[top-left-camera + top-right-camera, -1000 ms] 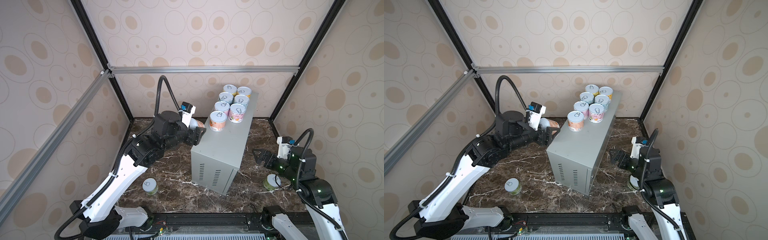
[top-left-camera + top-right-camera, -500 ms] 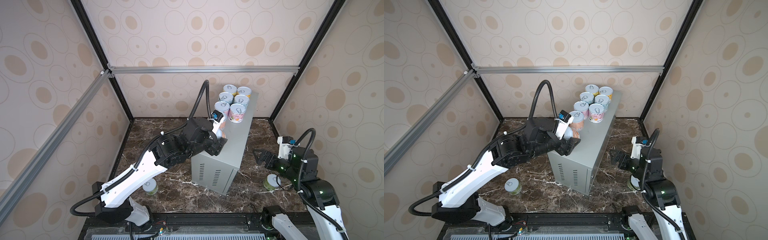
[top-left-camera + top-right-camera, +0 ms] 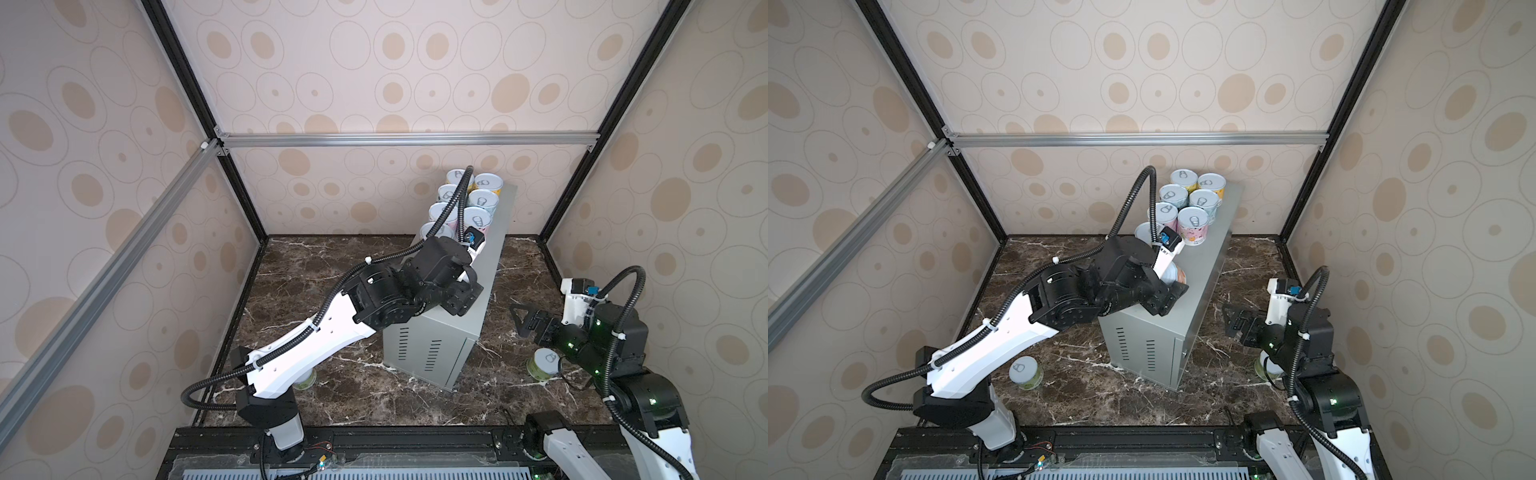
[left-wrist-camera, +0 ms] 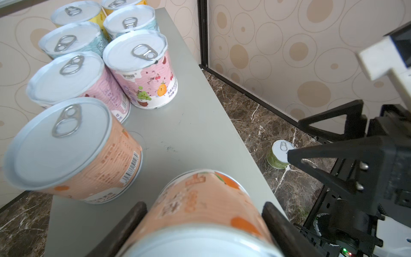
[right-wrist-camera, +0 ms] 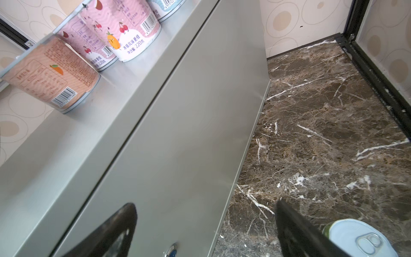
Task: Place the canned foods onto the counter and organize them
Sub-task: 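Carry the orange can over the cabinet and lower it beside the front orange can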
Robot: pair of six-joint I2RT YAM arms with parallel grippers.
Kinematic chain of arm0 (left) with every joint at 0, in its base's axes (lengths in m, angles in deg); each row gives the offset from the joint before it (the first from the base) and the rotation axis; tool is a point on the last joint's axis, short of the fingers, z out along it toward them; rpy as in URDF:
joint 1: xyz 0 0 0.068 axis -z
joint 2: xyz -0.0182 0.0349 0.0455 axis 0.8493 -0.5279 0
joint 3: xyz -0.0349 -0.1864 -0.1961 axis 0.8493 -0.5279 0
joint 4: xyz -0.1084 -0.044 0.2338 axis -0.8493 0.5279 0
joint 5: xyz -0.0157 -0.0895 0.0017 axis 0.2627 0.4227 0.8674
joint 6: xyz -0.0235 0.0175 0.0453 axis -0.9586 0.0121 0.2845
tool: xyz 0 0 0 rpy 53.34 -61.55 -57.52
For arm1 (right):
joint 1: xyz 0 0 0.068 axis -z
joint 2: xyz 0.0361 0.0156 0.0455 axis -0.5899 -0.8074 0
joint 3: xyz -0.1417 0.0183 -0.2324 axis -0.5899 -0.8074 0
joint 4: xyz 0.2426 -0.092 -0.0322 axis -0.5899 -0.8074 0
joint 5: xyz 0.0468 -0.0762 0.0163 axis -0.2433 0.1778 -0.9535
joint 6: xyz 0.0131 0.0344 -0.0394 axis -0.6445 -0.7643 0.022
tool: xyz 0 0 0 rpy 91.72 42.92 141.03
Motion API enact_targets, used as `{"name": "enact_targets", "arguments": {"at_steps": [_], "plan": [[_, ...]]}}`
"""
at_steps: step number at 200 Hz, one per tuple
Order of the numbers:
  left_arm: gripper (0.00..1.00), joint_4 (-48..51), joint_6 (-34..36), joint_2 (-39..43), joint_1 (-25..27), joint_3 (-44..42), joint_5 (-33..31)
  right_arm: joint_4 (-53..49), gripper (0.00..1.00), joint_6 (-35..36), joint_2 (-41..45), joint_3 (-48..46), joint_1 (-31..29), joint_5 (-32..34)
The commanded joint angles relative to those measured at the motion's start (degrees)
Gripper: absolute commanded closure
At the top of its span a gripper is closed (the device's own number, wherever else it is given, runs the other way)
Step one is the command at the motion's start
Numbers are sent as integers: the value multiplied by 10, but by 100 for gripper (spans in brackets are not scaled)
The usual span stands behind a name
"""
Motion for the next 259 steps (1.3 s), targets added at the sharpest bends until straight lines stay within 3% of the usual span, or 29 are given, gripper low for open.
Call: {"name": "enact_targets", "arguments": {"at_steps": [1, 65, 158, 220, 243, 259], "plan": [[43, -4, 6, -8, 6, 48, -13, -17, 1, 21, 14, 4, -3, 14], [34, 51, 2, -101, 7, 169, -13, -19, 1, 35, 37, -11, -3, 19], [17, 52, 9, -120, 8, 178, -40, -21, 1, 43, 47, -11, -17, 22], [11, 51, 17, -121, 8, 188, -57, -26, 1, 49, 45, -1, -19, 21], [1, 41, 19, -115, 7, 194, -47, -27, 1, 53, 44, 3, -19, 11], [1, 31, 24, -109, 7, 194, -49, -26, 1, 61, 41, 7, -20, 5]]}}
